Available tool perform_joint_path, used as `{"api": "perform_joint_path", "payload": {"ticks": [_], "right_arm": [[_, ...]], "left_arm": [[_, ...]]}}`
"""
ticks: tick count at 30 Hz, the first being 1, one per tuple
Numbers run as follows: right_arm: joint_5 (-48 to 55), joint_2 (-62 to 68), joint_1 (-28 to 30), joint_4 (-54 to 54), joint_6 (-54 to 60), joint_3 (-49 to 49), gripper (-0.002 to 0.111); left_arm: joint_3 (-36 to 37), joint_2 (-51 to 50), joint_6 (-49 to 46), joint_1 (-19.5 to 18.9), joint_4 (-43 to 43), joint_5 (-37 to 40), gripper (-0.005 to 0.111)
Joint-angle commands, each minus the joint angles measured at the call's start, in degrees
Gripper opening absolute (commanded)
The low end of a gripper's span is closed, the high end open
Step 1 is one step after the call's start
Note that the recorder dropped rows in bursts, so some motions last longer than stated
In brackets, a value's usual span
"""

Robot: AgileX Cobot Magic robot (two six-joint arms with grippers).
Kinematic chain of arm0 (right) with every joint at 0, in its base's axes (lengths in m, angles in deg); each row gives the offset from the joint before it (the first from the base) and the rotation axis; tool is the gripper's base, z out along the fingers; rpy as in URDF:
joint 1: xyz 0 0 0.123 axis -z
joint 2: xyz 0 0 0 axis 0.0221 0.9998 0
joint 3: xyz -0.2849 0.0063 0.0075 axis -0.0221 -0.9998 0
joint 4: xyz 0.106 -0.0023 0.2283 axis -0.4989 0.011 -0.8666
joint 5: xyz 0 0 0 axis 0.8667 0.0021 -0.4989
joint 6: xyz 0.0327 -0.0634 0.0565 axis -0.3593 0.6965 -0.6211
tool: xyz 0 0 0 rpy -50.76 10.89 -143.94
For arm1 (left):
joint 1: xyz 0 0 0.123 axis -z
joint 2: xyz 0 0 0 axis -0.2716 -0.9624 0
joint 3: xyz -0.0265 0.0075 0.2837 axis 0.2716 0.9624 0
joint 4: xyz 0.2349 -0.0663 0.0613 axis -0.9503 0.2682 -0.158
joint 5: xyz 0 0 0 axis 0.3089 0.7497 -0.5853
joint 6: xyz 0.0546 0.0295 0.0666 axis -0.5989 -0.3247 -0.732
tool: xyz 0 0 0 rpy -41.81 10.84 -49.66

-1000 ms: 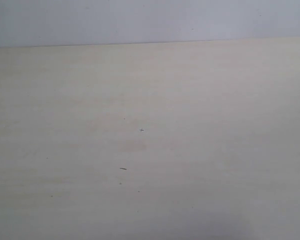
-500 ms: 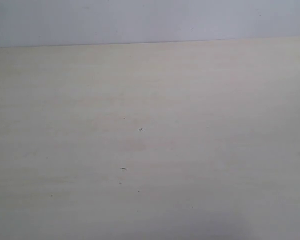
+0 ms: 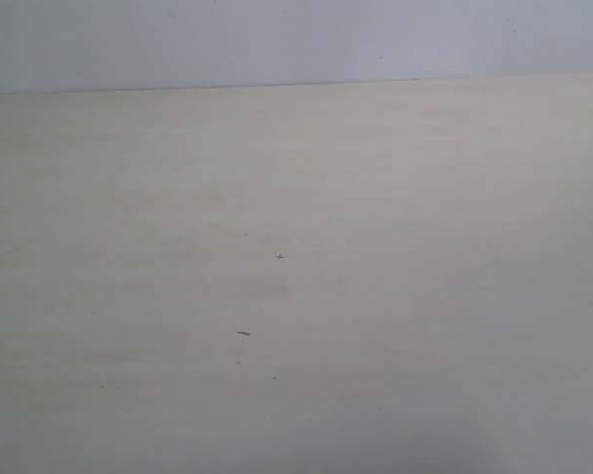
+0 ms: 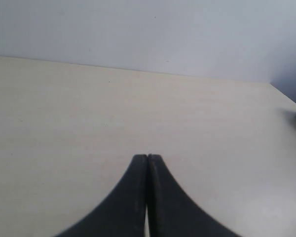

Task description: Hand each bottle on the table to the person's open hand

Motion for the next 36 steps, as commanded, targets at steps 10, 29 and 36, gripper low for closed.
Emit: {"api": "perform_joint_path", "payload": {"ticks": [10, 29, 36], "right_arm": [[-0.61, -0.31, 0.29, 0.00, 0.04, -0.27, 0.000], [-0.61, -0.31, 0.29, 0.00, 0.04, -0.27, 0.000], [-0.61, -0.31, 0.29, 0.00, 0.04, -0.27, 0.000]], "left_arm": [[0.20, 14.16, -5.32, -17.59, -0.13, 2.51, 0.000], [5.34, 22.99, -16.95, -26.60, -0.62, 15.22, 0.000], [9.58, 22.99, -16.95, -26.60, -1.58, 13.05, 0.000]]}}
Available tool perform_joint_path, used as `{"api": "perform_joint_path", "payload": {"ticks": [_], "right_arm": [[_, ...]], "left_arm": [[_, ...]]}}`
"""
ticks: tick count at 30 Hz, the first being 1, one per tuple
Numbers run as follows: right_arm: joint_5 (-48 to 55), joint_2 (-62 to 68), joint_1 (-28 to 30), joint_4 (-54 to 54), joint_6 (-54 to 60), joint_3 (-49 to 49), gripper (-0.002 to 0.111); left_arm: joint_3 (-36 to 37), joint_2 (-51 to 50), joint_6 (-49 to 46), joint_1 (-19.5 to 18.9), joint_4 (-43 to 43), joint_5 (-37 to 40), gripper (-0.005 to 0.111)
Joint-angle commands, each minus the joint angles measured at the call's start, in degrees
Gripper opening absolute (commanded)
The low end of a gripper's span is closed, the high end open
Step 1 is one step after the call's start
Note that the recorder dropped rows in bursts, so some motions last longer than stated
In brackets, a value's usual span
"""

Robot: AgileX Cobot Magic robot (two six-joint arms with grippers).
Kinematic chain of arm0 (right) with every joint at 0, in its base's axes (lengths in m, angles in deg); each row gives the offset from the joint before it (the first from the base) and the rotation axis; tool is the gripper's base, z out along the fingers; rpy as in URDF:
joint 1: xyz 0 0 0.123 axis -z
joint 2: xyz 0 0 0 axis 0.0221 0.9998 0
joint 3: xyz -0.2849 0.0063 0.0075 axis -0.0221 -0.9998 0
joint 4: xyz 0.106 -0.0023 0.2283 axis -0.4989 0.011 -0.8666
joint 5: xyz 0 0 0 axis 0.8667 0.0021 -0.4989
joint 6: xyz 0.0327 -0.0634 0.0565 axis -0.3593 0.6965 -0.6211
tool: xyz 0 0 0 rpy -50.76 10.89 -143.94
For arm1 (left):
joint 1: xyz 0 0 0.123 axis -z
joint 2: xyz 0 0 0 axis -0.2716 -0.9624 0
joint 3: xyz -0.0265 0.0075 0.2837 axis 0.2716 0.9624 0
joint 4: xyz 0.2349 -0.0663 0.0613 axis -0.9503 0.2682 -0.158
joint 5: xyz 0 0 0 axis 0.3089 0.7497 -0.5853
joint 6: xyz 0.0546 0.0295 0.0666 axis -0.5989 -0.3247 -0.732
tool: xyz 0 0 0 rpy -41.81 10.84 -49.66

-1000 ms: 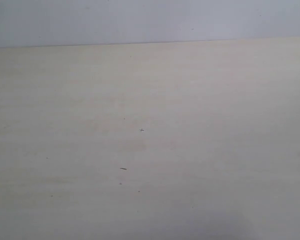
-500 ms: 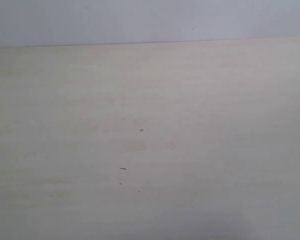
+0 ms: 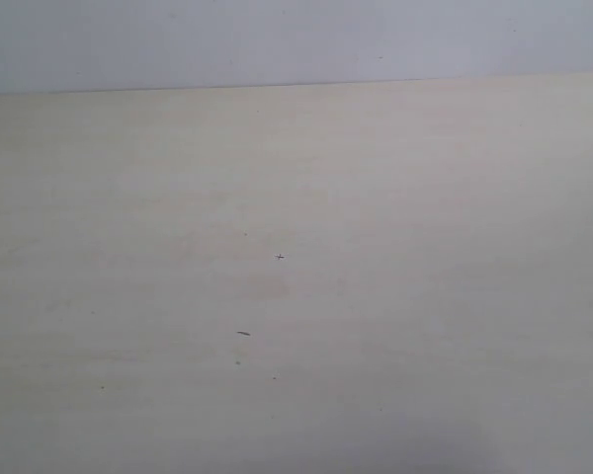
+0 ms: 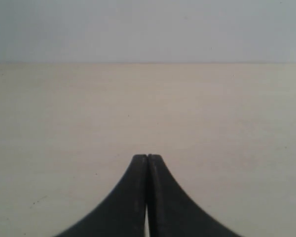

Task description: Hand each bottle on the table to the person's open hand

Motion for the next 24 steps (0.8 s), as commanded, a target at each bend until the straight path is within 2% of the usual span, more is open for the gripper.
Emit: {"api": "perform_joint_path", "payload": {"ticks": [1, 9, 15, 18, 24], "right_arm": [[-0.47, -0.31, 0.29, 0.00, 0.04, -0.27, 0.000], [-0.47, -0.31, 0.29, 0.00, 0.04, -0.27, 0.000], [-0.47, -0.31, 0.29, 0.00, 0.04, -0.27, 0.000], [-0.47, -0.31, 0.29, 0.00, 0.04, -0.27, 0.000], [-0.47, -0.31, 0.29, 0.00, 0.04, -0.27, 0.000]], "left_arm": [[0.96, 0.23, 0.07, -0.27, -0.45, -2.72, 0.000], [0.96, 1.71, 0.16, -0.27, -0.23, -2.57, 0.000], [0.96, 6.02, 0.16, -0.27, 0.13, 0.90, 0.000], [0.96, 6.51, 0.16, -0.27, 0.13, 5.39, 0.000], [0.96, 6.51, 0.18, -0.27, 0.13, 6.05, 0.000]]}}
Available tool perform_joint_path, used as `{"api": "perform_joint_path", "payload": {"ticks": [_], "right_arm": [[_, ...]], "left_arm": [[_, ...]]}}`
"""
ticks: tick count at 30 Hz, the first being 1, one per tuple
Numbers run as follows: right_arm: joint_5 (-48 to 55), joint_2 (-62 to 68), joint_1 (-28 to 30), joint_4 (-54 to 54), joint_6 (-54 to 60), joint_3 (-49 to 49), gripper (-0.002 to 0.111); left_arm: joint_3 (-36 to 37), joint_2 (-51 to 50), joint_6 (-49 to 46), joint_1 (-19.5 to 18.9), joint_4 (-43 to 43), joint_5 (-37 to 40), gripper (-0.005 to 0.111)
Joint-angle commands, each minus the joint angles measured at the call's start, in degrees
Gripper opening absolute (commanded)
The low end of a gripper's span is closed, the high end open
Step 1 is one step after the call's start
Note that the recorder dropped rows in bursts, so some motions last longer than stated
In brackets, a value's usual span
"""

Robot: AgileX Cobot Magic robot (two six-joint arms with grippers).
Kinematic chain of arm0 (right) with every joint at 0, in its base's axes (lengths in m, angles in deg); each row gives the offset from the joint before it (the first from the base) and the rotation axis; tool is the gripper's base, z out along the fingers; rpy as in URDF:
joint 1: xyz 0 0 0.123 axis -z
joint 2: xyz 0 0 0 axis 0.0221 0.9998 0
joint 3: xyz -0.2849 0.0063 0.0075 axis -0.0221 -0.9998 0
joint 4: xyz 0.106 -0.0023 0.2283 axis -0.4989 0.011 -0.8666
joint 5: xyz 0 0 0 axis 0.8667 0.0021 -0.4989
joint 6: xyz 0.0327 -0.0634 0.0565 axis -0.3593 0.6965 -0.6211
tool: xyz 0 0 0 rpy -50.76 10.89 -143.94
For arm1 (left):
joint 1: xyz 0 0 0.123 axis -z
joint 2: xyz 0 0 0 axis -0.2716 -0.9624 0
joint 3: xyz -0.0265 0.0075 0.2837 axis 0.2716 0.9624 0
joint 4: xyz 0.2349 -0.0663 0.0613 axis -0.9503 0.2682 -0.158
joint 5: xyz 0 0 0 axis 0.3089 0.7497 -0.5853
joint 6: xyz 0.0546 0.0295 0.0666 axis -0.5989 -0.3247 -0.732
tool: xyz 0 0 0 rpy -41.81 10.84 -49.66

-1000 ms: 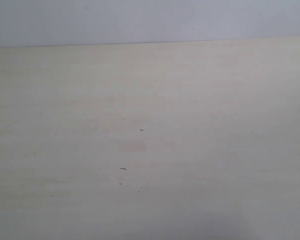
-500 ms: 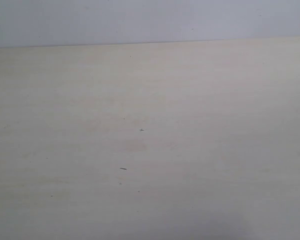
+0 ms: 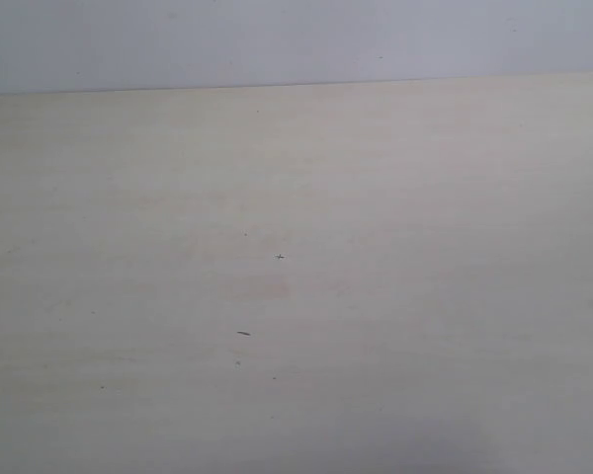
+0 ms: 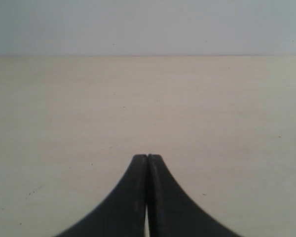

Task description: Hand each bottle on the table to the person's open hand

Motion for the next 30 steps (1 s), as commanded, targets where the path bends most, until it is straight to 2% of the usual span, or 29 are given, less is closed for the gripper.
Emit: {"api": "perform_joint_path", "payload": {"ticks": [1, 16, 24, 30], "right_arm": [[-0.47, -0.31, 0.29, 0.00, 0.04, -0.27, 0.000], [-0.57, -0.31, 0.29, 0.00, 0.00, -0.27, 0.000], [-0.57, -0.31, 0.29, 0.00, 0.00, -0.27, 0.000], [-0.57, -0.31, -0.82, 0.00, 0.00, -0.27, 0.000]], "left_arm": [[0.03, 0.37, 0.19, -0.27, 0.46, 0.47, 0.000], [0.03, 0.37, 0.19, -0.27, 1.58, 0.57, 0.000], [0.03, 0.37, 0.19, 2.90, 1.58, 0.57, 0.000], [0.03, 0.37, 0.19, 2.99, 1.58, 0.57, 0.000]]}}
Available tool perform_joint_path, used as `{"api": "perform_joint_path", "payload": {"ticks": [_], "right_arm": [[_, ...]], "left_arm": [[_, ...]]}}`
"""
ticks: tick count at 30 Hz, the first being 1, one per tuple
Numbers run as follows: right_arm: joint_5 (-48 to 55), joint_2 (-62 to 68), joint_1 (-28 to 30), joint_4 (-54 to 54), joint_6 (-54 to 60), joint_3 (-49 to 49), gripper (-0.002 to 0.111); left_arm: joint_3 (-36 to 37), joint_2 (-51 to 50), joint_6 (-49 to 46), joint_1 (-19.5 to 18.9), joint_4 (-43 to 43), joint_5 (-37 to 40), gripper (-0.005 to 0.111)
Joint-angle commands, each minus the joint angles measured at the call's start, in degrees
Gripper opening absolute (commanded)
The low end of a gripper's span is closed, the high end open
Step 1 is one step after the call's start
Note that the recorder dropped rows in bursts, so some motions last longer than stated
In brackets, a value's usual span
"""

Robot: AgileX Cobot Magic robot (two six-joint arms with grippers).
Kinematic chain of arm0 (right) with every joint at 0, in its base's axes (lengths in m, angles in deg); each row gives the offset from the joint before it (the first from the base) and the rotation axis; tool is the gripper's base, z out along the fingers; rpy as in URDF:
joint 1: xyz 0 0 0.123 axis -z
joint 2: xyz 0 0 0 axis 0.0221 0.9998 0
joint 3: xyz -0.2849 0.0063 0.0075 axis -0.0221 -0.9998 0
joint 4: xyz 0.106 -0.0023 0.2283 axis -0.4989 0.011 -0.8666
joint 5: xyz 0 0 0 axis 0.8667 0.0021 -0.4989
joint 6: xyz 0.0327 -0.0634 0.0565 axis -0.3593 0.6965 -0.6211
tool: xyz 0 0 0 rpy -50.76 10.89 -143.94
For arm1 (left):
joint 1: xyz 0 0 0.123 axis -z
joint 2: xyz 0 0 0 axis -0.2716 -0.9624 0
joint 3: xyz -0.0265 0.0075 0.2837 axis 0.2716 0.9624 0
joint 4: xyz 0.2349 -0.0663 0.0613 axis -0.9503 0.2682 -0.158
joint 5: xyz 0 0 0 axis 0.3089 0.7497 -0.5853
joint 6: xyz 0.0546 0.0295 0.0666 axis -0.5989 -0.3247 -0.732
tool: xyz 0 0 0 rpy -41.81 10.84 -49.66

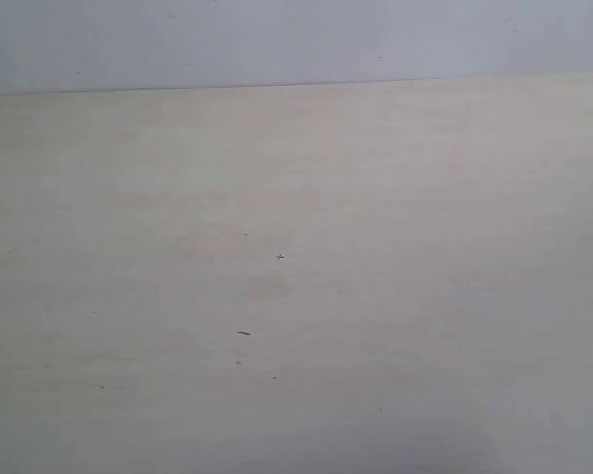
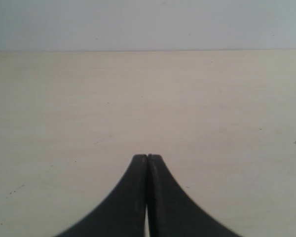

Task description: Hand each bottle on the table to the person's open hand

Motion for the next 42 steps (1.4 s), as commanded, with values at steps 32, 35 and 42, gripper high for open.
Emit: {"api": "perform_joint_path", "payload": {"ticks": [32, 35, 42], "right_arm": [[-0.57, -0.31, -1.73, 0.00, 0.00, -0.27, 0.000], [-0.57, -0.31, -1.73, 0.00, 0.00, -0.27, 0.000], [-0.57, -0.31, -1.73, 0.00, 0.00, -0.27, 0.000]], "left_arm": [[0.03, 0.37, 0.19, 0.38, 0.70, -0.32, 0.000], [0.03, 0.37, 0.19, 0.38, 0.70, -0.32, 0.000], [0.03, 0.37, 0.19, 0.38, 0.70, -0.32, 0.000]]}}
